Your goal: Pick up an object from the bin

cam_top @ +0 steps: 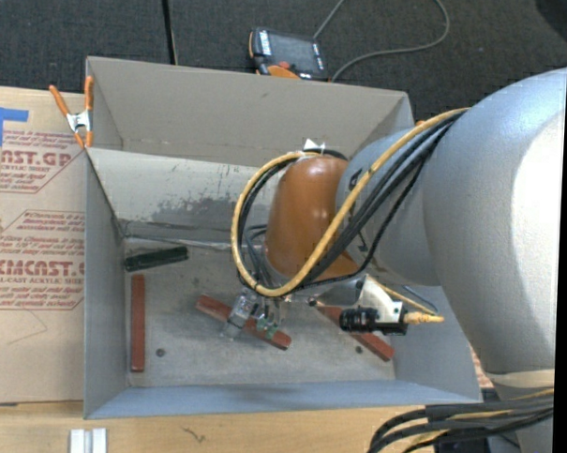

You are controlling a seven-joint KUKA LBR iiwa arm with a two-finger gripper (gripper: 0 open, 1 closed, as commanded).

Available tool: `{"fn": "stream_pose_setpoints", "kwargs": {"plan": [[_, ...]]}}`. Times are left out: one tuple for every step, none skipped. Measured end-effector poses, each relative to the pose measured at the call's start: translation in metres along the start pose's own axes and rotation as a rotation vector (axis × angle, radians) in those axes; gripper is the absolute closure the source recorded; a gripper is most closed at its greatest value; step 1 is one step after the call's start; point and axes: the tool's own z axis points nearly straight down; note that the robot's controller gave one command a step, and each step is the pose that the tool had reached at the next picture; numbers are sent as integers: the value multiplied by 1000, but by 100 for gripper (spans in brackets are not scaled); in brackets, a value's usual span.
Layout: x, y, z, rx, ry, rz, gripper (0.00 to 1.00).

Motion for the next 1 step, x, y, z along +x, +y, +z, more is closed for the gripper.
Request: {"fn": "stream_pose_setpoints", "kwargs": {"plan": [[0, 1, -50, -1, -2, -1, 100]]}}
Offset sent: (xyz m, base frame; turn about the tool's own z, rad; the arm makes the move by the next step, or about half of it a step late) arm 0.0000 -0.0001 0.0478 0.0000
